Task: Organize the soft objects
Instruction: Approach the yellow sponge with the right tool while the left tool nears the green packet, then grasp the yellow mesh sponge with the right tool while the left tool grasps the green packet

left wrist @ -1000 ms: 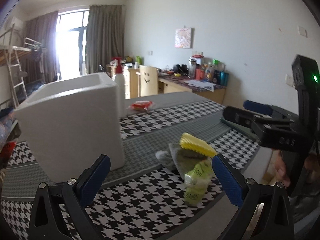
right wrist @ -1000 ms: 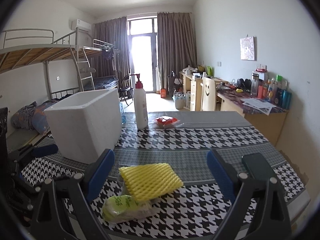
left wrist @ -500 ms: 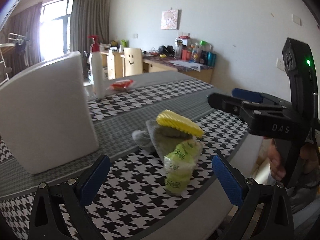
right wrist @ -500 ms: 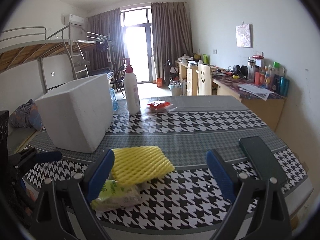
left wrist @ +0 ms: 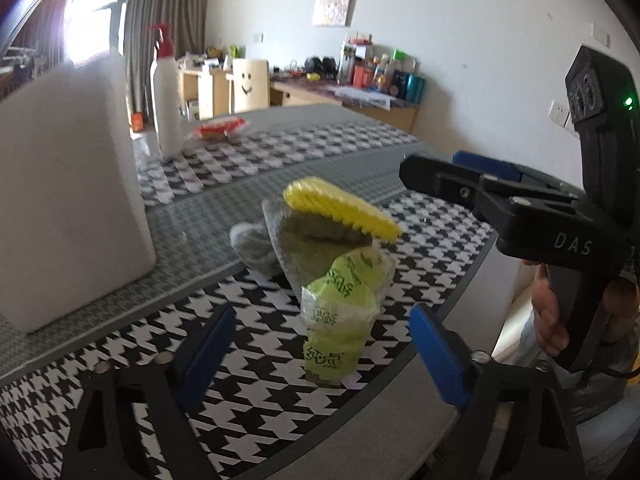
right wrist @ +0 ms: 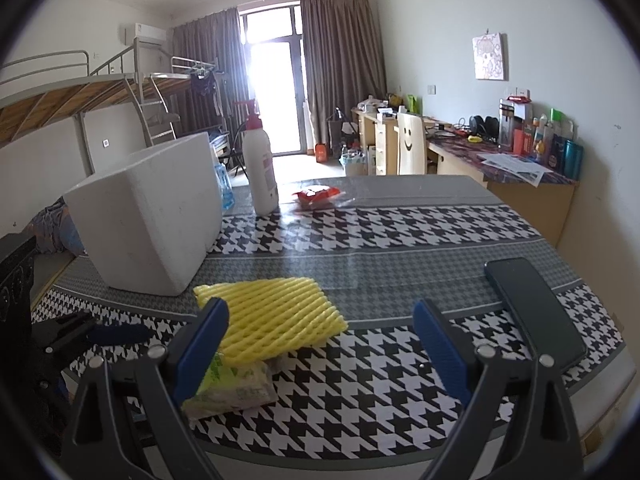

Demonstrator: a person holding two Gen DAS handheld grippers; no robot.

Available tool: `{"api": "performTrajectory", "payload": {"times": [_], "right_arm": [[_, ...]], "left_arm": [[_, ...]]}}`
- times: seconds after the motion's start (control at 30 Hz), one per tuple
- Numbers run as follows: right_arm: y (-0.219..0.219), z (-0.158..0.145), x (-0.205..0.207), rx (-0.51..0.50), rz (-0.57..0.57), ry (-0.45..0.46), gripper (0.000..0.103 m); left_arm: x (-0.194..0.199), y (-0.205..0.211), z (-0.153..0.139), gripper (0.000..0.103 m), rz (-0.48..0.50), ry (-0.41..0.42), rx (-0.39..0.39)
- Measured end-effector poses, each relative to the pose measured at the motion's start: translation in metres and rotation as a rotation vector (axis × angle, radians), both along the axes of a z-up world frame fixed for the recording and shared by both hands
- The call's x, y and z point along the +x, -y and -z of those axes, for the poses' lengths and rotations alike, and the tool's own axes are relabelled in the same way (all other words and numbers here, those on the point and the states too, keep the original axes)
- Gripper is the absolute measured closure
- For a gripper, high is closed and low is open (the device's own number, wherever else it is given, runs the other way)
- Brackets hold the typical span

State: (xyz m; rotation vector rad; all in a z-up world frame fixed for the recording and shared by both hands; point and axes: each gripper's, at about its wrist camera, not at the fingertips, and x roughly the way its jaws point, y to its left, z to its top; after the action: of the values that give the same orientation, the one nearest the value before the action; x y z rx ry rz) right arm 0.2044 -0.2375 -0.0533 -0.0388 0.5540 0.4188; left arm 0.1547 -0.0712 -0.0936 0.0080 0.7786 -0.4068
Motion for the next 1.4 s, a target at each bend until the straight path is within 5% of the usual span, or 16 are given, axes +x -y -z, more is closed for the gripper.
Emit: {"api": "performTrajectory", "payload": {"times": [0.43, 0.67, 1.0, 1.4], "right_arm": [[-0.013, 0.014, 0.009, -0.001, -0.1, -0.069, 0.008], [-0.026, 0.022, 0.014, -0.038, -0.169, -0.121, 0.033], [-0.031, 0.032, 0.027, -0.04, -0.21, -0.176, 0.048], [-0.031, 0.026, 0.019, -0.046, -0.207, -0.172, 0.073]], "left_arm": [[0.008, 0.01, 0.016, 0.044, 0.033, -0.058, 0.027], [0.008, 0.007, 0.019, 0.054, 0.026, -0.064, 0.018], [0.002, 0.002, 0.018, 0.071, 0.036, -0.068, -0.004], [-0.009, -0.001, 0.012, 0.074, 0.041, -0.049, -0.021]]}}
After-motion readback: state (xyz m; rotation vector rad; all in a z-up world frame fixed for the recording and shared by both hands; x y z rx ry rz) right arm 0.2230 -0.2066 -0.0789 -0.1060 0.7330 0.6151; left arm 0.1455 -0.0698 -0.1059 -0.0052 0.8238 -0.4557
